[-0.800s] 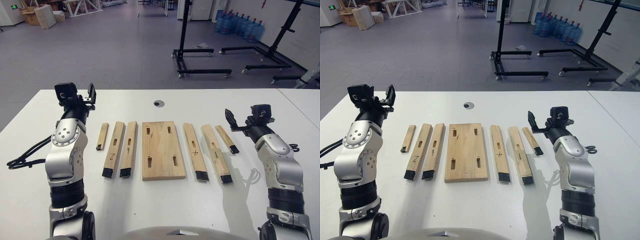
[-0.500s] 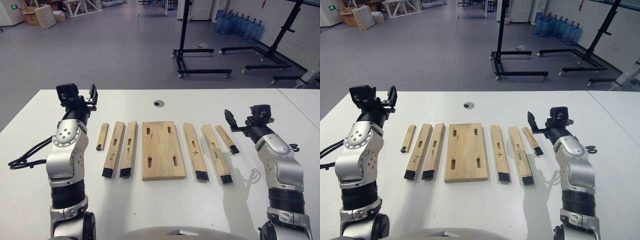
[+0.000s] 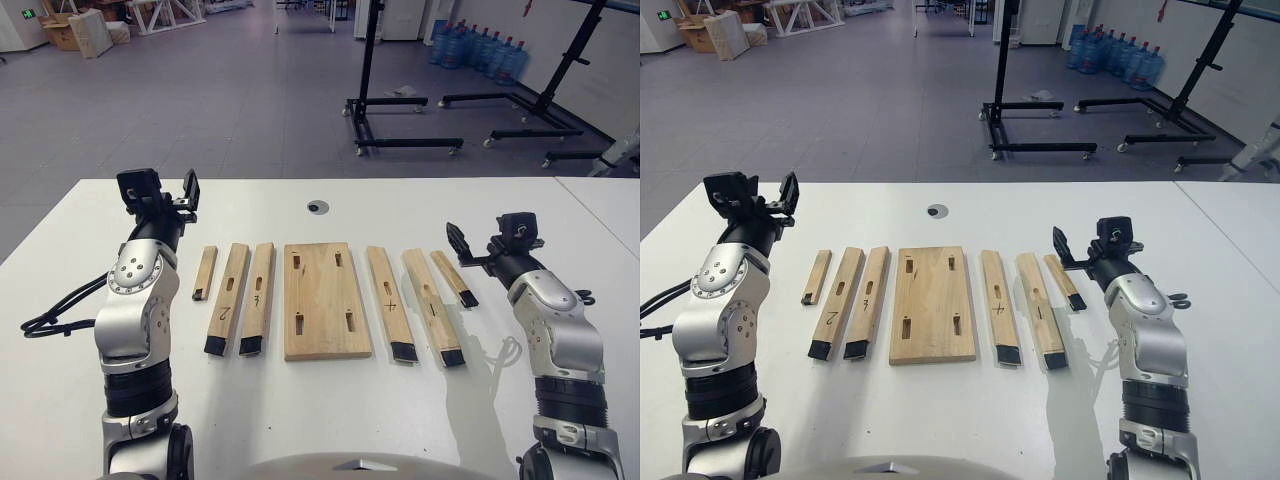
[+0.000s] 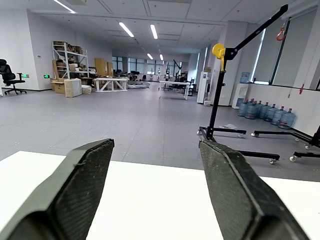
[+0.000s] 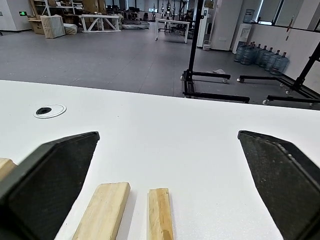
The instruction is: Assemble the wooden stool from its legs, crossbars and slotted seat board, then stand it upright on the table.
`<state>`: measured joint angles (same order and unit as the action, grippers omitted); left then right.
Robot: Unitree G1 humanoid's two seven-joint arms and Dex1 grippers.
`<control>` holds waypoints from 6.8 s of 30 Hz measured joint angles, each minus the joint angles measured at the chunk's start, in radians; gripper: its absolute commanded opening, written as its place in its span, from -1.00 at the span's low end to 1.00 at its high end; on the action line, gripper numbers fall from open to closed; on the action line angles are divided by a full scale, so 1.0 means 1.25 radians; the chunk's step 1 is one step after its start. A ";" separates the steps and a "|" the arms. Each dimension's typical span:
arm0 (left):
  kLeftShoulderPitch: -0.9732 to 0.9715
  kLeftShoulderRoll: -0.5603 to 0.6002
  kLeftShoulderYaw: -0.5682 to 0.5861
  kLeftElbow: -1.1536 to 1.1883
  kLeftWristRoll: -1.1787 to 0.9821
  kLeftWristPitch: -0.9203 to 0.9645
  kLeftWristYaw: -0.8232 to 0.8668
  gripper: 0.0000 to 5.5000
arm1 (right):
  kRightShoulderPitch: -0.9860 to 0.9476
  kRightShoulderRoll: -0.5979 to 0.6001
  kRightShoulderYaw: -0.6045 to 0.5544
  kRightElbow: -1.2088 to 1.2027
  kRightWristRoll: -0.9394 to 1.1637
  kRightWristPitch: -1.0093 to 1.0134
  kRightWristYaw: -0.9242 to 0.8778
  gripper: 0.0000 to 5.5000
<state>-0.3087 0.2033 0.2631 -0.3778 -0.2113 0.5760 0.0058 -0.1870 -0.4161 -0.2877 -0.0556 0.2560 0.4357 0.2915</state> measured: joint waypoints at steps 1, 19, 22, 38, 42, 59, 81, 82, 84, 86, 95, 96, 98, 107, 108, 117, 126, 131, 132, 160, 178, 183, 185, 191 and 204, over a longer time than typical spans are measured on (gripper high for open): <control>0.000 0.000 -0.001 0.000 0.000 0.000 0.000 0.13 | 0.000 0.000 0.002 0.001 0.000 0.000 0.000 0.86; 0.000 -0.002 -0.007 0.005 0.000 -0.001 0.004 0.13 | 0.000 0.000 0.010 0.005 0.000 0.000 0.002 0.86; 0.000 -0.002 -0.008 0.009 0.000 -0.003 0.005 0.13 | 0.000 0.000 0.011 0.010 -0.001 -0.003 0.002 0.86; 0.046 0.013 0.005 0.005 0.002 -0.008 -0.002 0.13 | 0.081 -0.144 0.044 0.062 -0.017 0.048 0.155 0.86; 0.046 -0.001 -0.023 0.003 0.003 -0.009 0.001 0.13 | 0.036 -0.125 0.082 0.176 -0.019 0.031 0.175 0.86; 0.061 0.000 -0.024 -0.018 0.002 0.017 0.006 0.13 | 0.014 -0.120 0.125 0.322 -0.048 -0.062 0.225 0.16; -0.076 -0.011 -0.003 0.033 -0.213 0.260 -0.101 0.13 | -0.055 -0.093 0.047 0.386 0.003 -0.130 0.204 -0.53; -0.096 -0.022 0.015 0.041 -0.249 0.281 -0.102 0.13 | -0.079 -0.094 0.037 0.354 0.018 -0.123 0.202 -0.53; -0.153 -0.051 0.058 0.079 -0.329 0.338 -0.100 0.13 | -0.162 -0.094 0.037 0.250 0.040 -0.105 0.193 -0.53; -0.181 -0.068 0.096 0.099 -0.399 0.379 -0.098 0.13 | -0.229 -0.083 0.052 0.183 0.056 -0.082 0.186 -0.53; -0.254 -0.222 0.162 0.199 -0.612 0.386 -0.024 0.13 | -0.297 0.081 0.298 0.091 -0.027 -0.135 0.192 -0.53; -0.256 -0.232 0.160 0.210 -0.619 0.376 -0.019 0.13 | -0.291 0.095 0.309 0.078 -0.027 -0.135 0.192 -0.53; -0.256 -0.244 0.157 0.219 -0.633 0.360 -0.011 0.13 | -0.287 0.114 0.324 0.046 -0.022 -0.131 0.199 -0.53; -0.256 -0.255 0.140 0.248 -0.668 0.298 0.005 0.13 | -0.260 0.158 0.336 -0.058 0.051 -0.033 0.220 -0.53; -0.256 -0.255 0.139 0.249 -0.672 0.292 0.006 0.13 | -0.255 0.160 0.338 -0.059 0.053 -0.031 0.220 -0.53; -0.256 -0.253 0.130 0.252 -0.769 0.285 0.041 0.00 | -0.238 0.155 0.348 -0.059 0.053 -0.026 0.226 -0.53; -0.254 -0.219 0.117 0.259 -0.808 0.285 0.067 -0.47 | -0.239 0.155 0.348 -0.063 0.054 -0.035 0.235 -0.53; -0.244 -0.204 0.108 0.260 -0.808 0.284 0.067 -0.75 | -0.239 0.155 0.348 -0.063 0.054 -0.035 0.239 -0.53; -0.241 -0.203 0.106 0.260 -0.808 0.283 0.067 -0.79 | -0.239 0.155 0.348 -0.063 0.055 -0.035 0.239 -0.53; 0.037 0.118 0.148 0.026 -0.524 0.138 -0.002 -0.86 | -0.117 -0.090 0.090 -0.182 0.221 0.243 0.309 0.49; 0.222 -0.032 -0.026 0.150 -0.225 -0.224 -0.124 -0.86 | -0.093 0.032 0.145 -0.144 0.186 0.190 0.181 0.49; 0.219 -0.048 -0.034 0.172 -0.206 -0.239 -0.127 -0.86 | -0.093 0.032 0.154 -0.144 0.186 0.190 0.181 0.49; 0.215 -0.055 -0.035 0.183 -0.200 -0.243 -0.127 -0.86 | -0.093 0.032 0.158 -0.143 0.186 0.190 0.182 0.49; 0.214 -0.057 -0.038 0.208 -0.177 -0.270 -0.131 -0.86 | -0.093 0.032 0.163 -0.143 0.186 0.190 0.182 0.49; 0.218 -0.053 -0.077 0.226 -0.089 -0.328 -0.136 -0.86 | -0.093 0.031 0.163 -0.142 0.186 0.190 0.182 0.49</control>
<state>-0.0364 0.1376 0.1669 -0.0948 -0.3230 0.1655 -0.1646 -0.3029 -0.3768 -0.0839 -0.2330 0.4880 0.6726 0.5185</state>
